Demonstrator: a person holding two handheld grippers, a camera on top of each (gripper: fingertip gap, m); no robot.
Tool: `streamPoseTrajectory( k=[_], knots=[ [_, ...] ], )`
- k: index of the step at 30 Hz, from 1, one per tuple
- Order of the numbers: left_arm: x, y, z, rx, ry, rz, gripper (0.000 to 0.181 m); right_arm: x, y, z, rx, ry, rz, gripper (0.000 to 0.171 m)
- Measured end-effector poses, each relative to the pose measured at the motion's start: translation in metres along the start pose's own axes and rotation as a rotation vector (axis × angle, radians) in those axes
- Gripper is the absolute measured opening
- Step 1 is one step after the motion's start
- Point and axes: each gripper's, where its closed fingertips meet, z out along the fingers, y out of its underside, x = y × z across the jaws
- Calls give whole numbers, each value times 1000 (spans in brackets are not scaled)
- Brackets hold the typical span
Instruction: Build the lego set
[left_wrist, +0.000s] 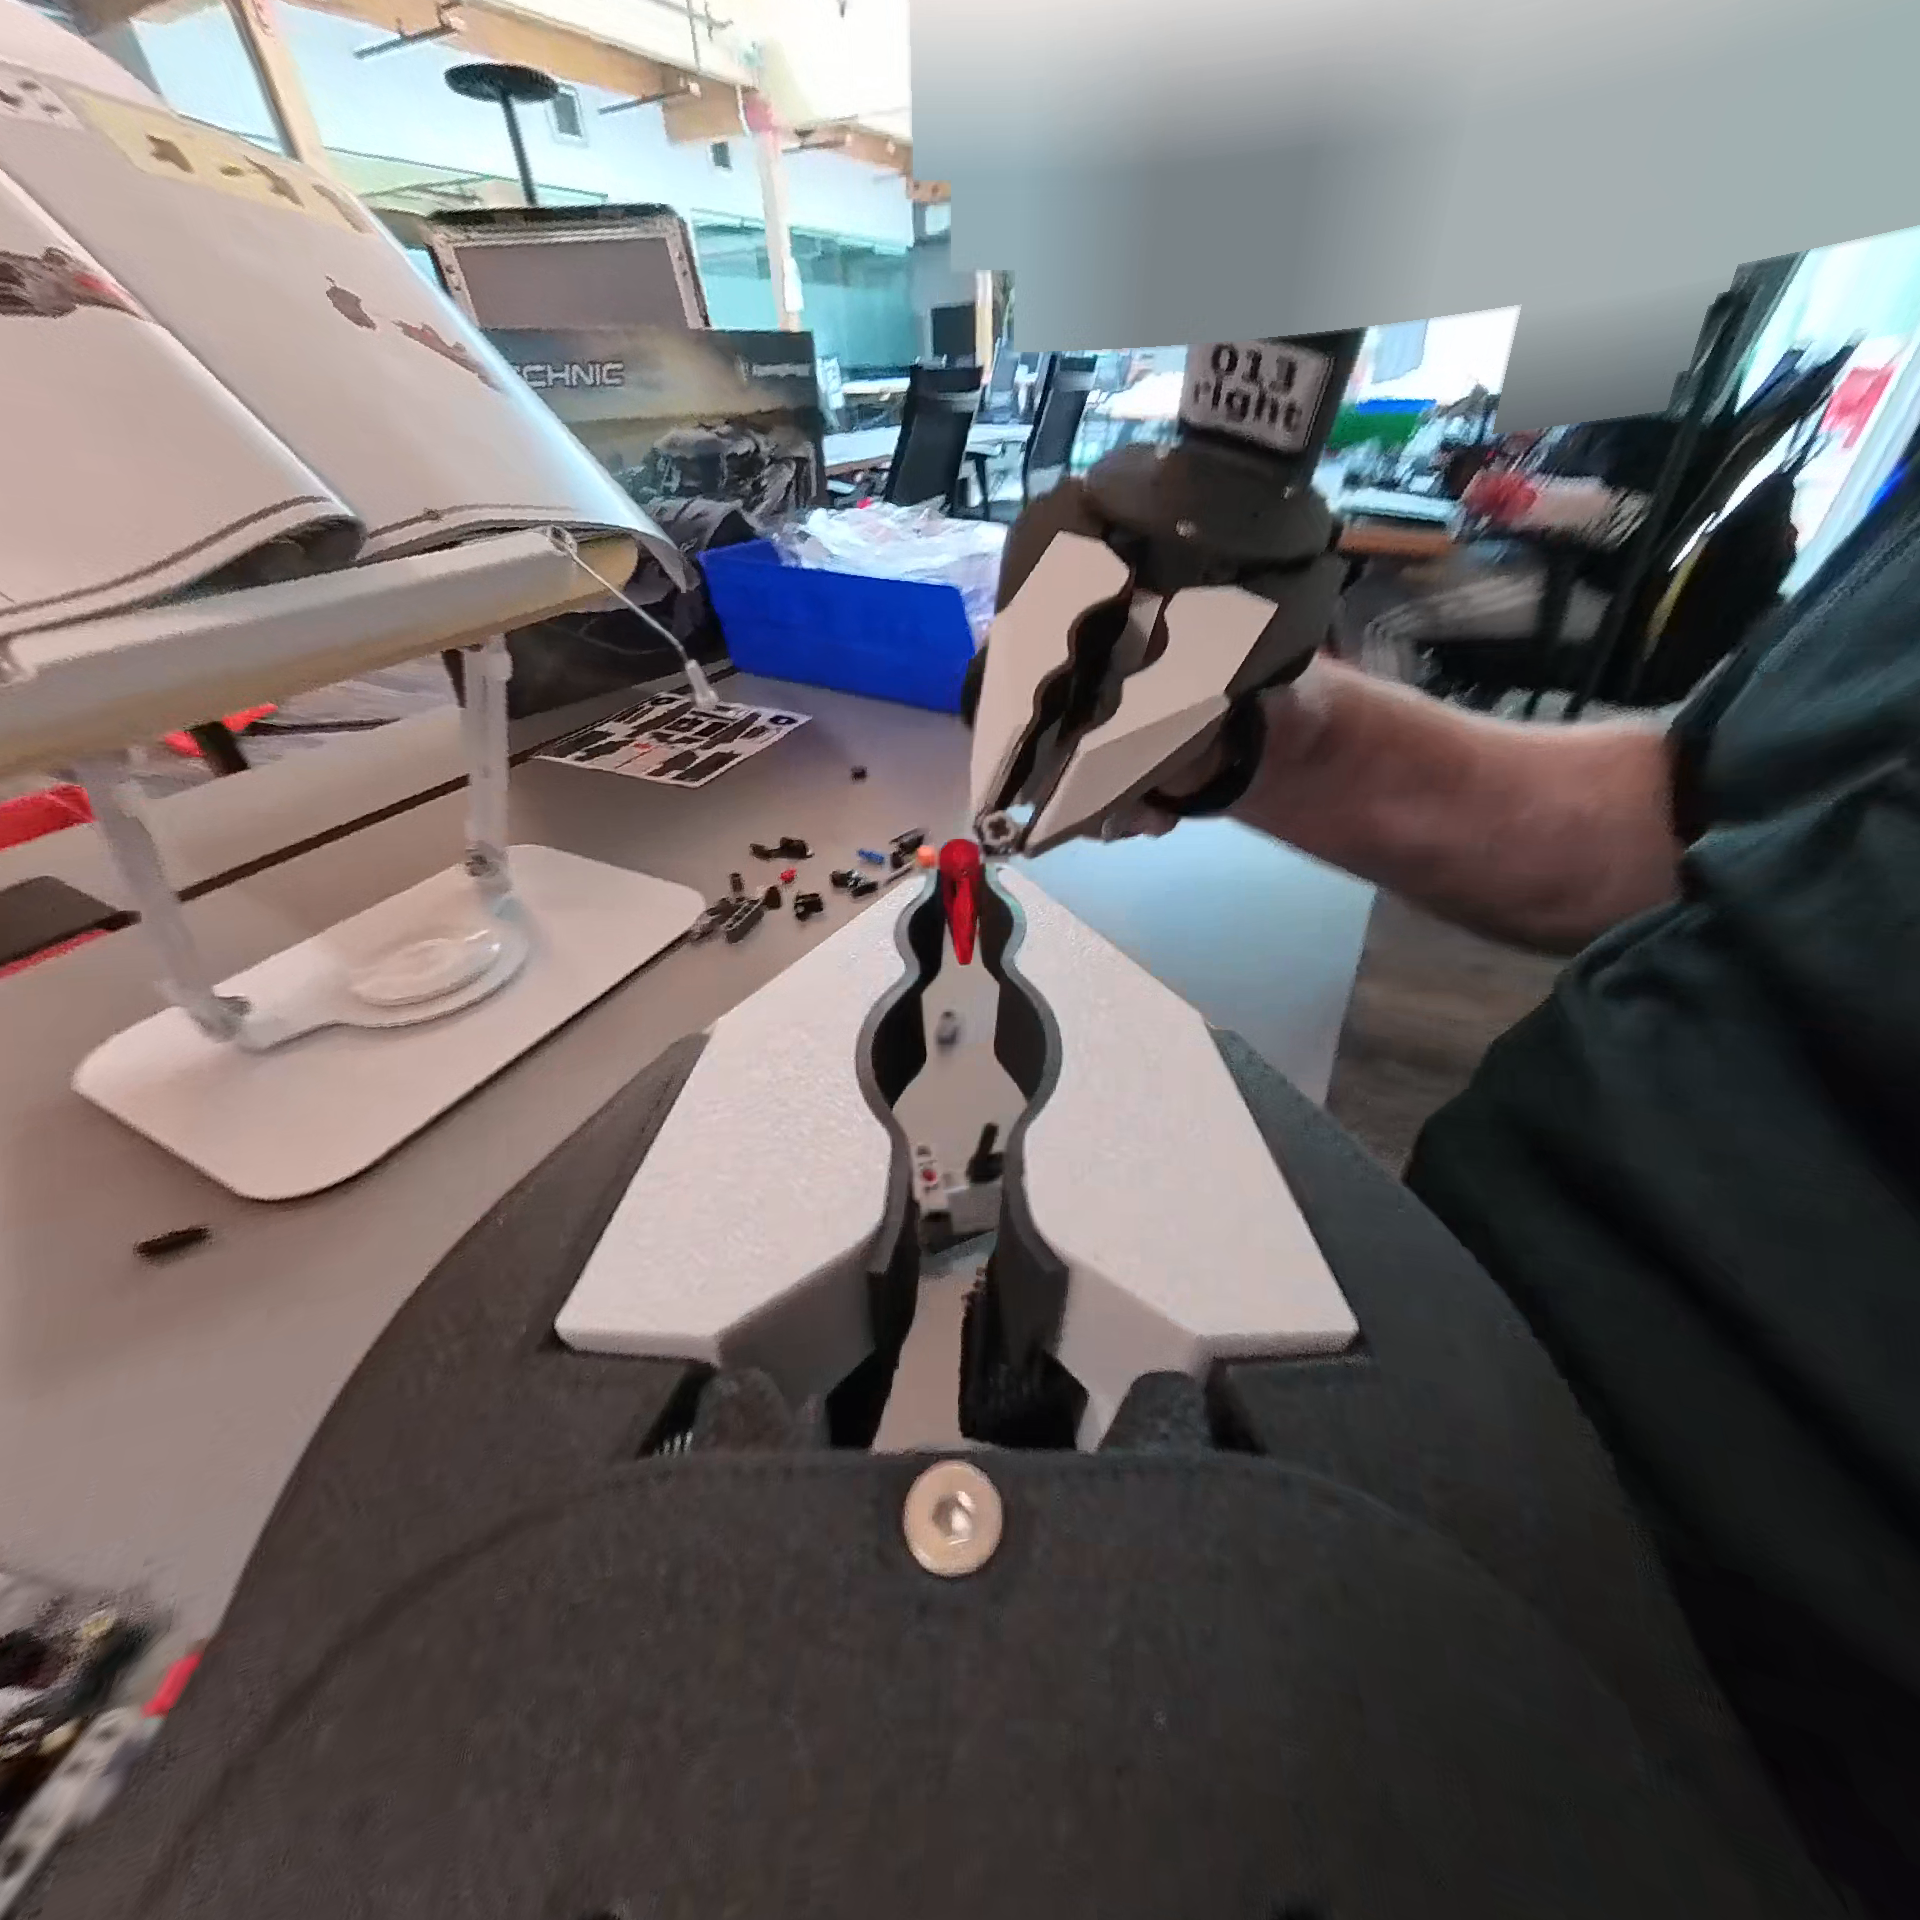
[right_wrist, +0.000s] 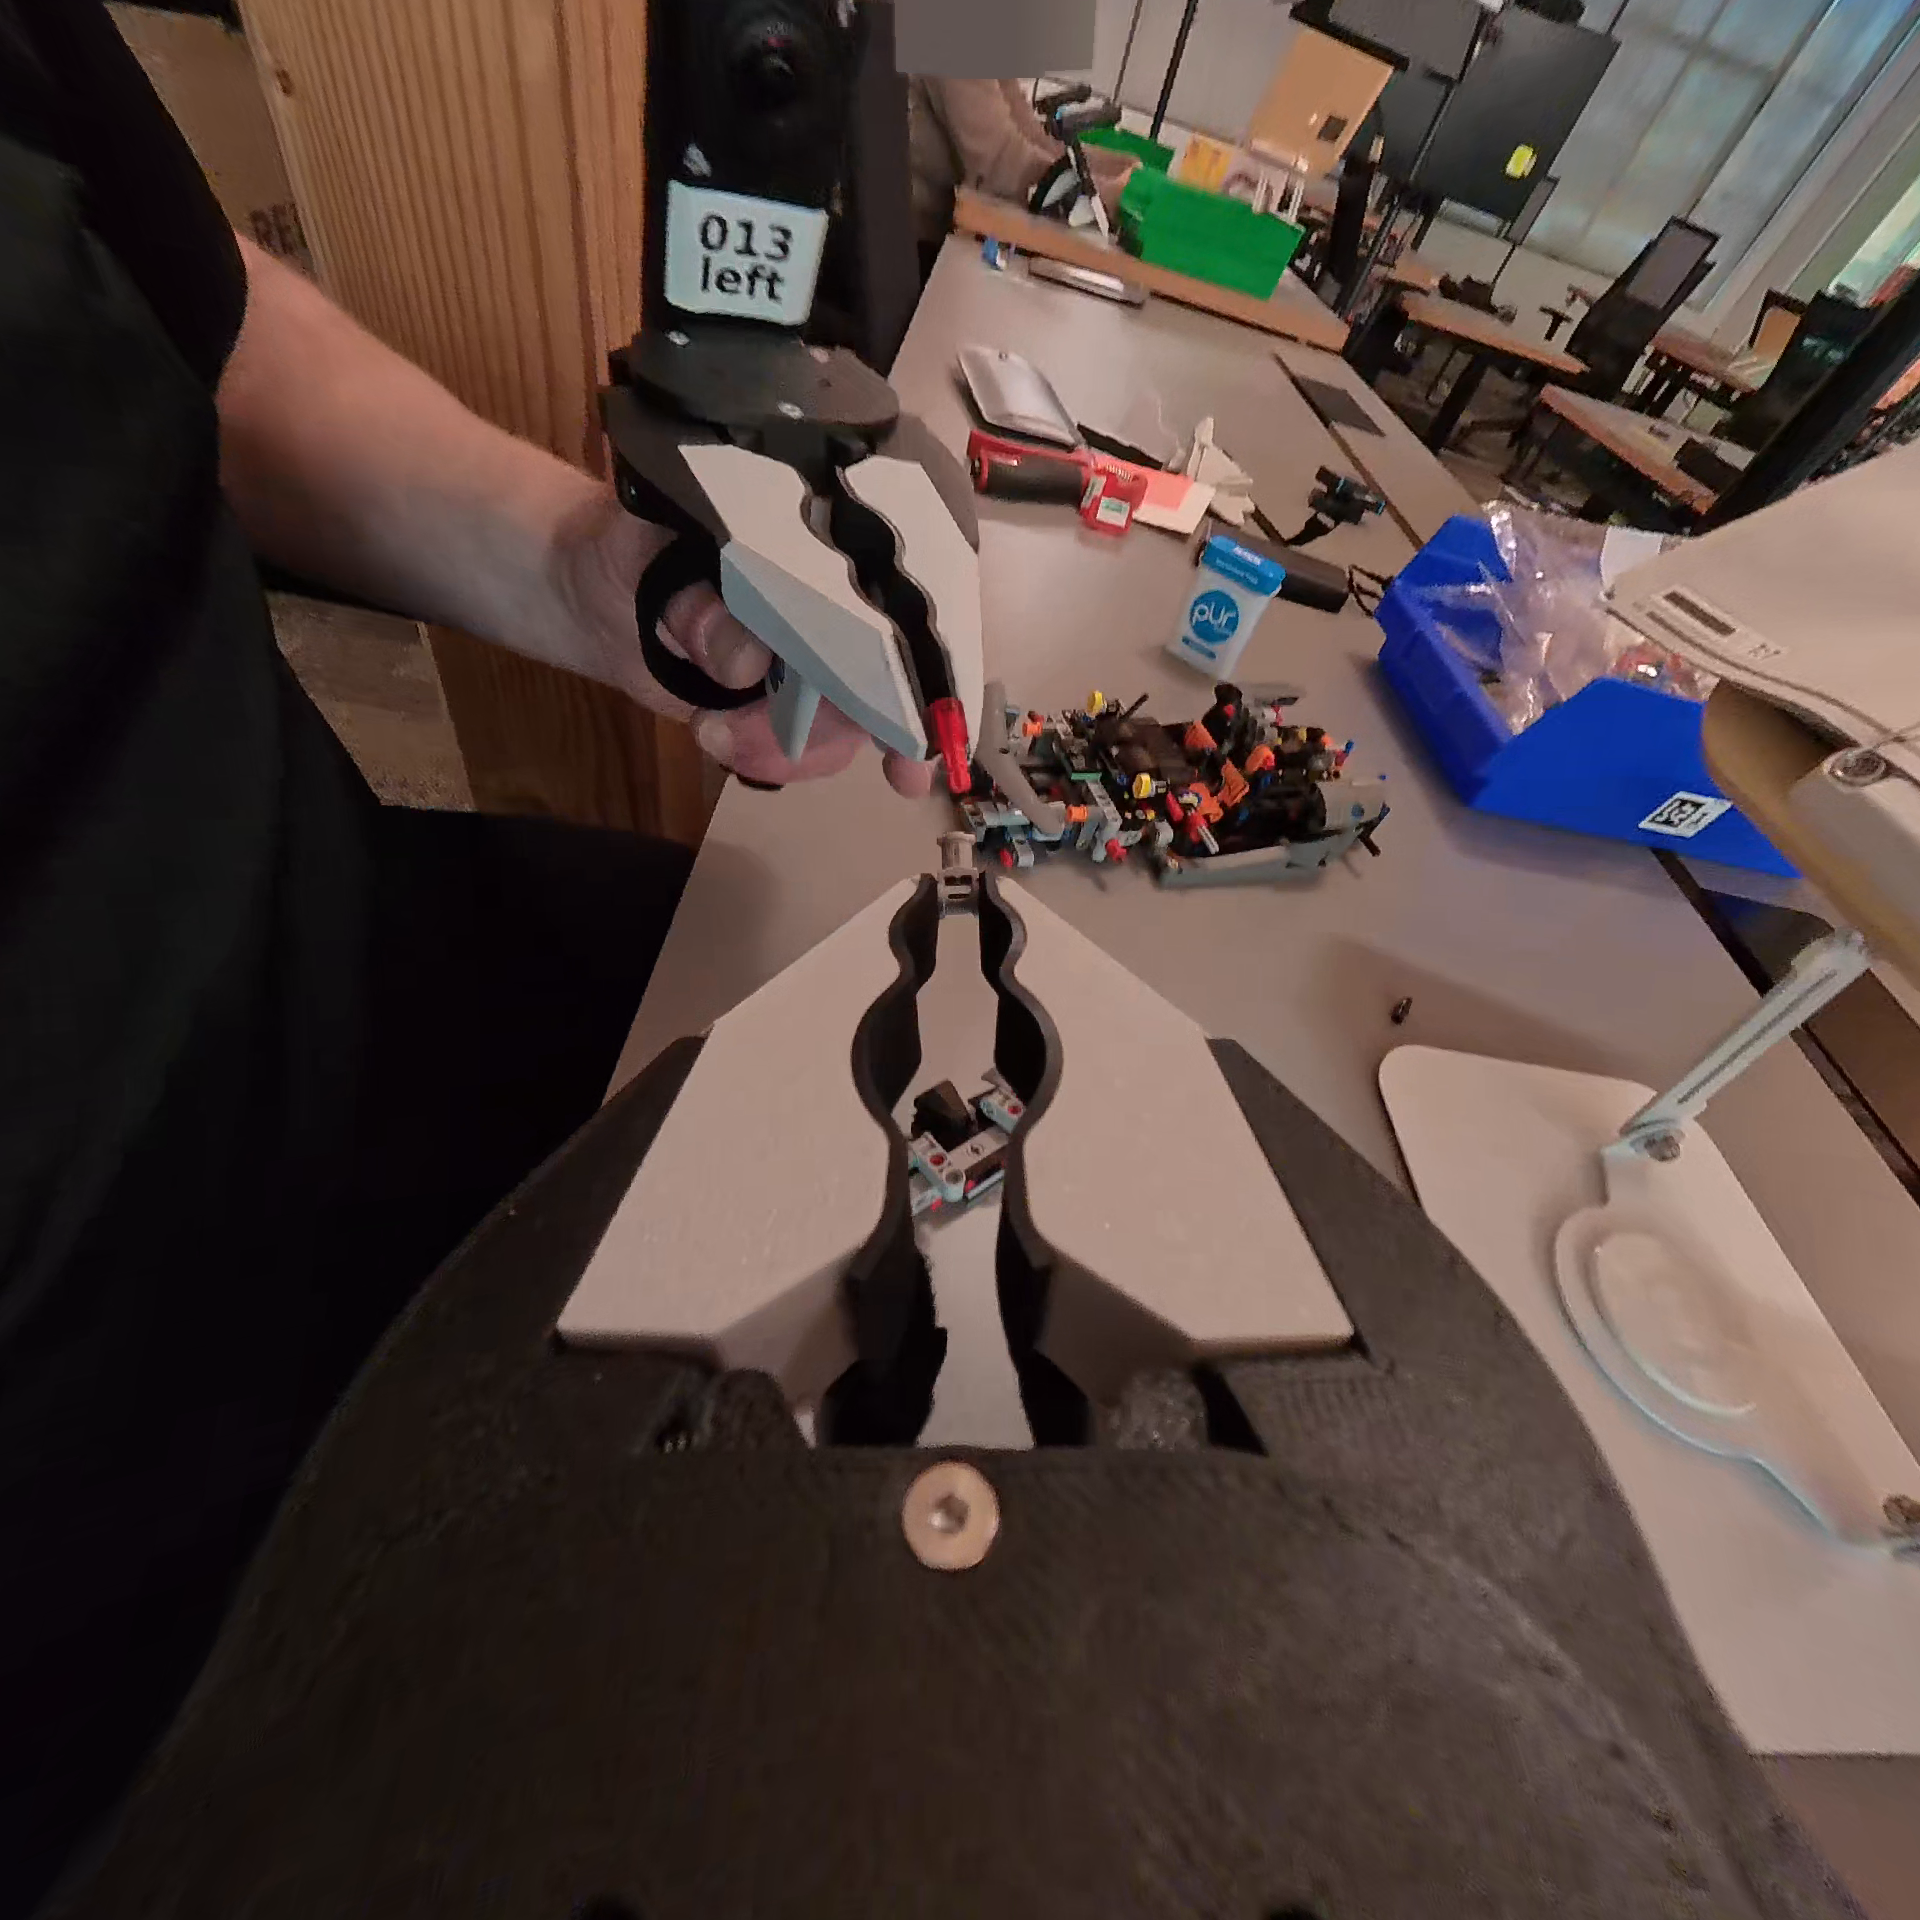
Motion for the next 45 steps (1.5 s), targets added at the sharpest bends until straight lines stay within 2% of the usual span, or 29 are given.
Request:
streamPoseTrajectory(
  k=[5,16,24,36,45],
  knots=[
    [1,-8,0,66,53,-136,4,1,-9,1,47,11,5,5],
    [4,-11,9,49,67,-131,4,3,-11,0,33,31,-31,5],
    [-1,-11,11,20,48,-162,4,8,-11,-1,-9,106,-92,5],
    [-10,-14,13,3,50,-326,4,20,-15,-1,-93,327,-318,5],
    [-15,-12,14,-12,69,-458,4,26,-14,1,-168,418,-483,5]
  ],
)
